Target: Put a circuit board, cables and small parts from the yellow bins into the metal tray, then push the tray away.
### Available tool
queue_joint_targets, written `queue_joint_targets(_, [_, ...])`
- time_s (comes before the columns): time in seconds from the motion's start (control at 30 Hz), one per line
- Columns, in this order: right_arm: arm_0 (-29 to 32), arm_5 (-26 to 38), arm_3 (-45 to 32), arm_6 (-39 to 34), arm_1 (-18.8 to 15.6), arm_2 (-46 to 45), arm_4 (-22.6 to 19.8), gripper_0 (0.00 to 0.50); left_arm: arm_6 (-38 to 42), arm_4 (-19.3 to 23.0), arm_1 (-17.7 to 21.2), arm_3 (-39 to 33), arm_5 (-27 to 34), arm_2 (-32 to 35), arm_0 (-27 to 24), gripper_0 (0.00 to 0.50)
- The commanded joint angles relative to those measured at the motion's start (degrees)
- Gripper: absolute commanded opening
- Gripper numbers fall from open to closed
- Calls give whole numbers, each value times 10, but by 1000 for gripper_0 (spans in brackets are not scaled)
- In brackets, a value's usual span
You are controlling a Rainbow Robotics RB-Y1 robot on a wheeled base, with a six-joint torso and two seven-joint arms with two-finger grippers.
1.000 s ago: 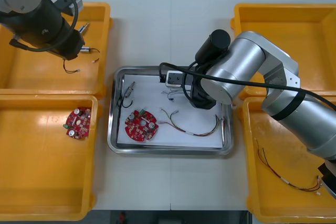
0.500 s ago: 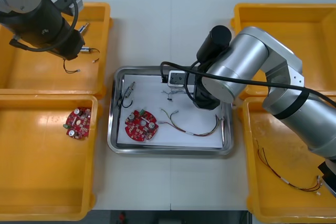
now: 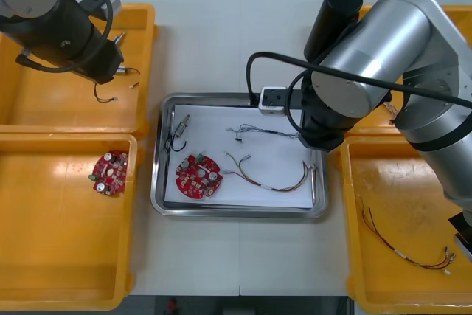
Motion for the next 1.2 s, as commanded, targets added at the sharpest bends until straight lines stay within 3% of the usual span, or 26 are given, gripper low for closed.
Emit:
queue_joint_targets(0.03, [-20, 10, -47, -87, -26, -61, -9, 500, 112, 9, -10, -34, 5, -20, -3, 0])
queue_joint_targets(0.2, [-20, 10, -56, -166, -37, -107, -17, 500, 163, 13, -20, -45, 5, -49, -14, 0])
queue_joint_targets(0.5, [-16, 10, -63, -326, -88, -169, -64, 500, 288, 15, -49, -46, -9, -123, -38, 1])
queue_joint_targets(0.93, [60, 10, -78, -473, -172, -271, -143, 500, 374, -6, -82, -18, -114, -223, -38, 0])
queue_joint_targets(1.2, [115, 10, -79, -497, -203, -342, -173, 500, 383, -32, -101, 30, -154, -267, -38, 0])
